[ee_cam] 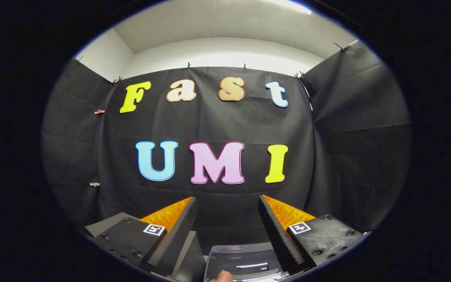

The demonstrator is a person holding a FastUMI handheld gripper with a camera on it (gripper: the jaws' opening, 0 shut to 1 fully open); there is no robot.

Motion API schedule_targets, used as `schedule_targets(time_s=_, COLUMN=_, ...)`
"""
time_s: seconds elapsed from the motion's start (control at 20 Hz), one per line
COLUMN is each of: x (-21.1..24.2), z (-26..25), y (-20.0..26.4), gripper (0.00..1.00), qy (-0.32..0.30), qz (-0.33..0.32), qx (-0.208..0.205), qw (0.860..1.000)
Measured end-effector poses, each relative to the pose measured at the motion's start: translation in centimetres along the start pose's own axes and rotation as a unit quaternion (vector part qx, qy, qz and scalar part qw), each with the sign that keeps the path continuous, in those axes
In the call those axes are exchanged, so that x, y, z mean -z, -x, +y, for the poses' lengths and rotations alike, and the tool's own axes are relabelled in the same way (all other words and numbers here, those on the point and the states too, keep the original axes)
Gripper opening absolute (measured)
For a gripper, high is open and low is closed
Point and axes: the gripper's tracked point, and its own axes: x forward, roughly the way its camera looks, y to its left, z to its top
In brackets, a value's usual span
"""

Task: Put the clothes into the washing machine and then close the washing machine lid.

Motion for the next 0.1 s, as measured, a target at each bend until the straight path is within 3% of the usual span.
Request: schedule_targets(time_s=0.1, x=0.17, z=-0.75, y=0.00, gripper=0.98, qy=-0.004, qz=0.002, qx=0.008, qw=1.000)
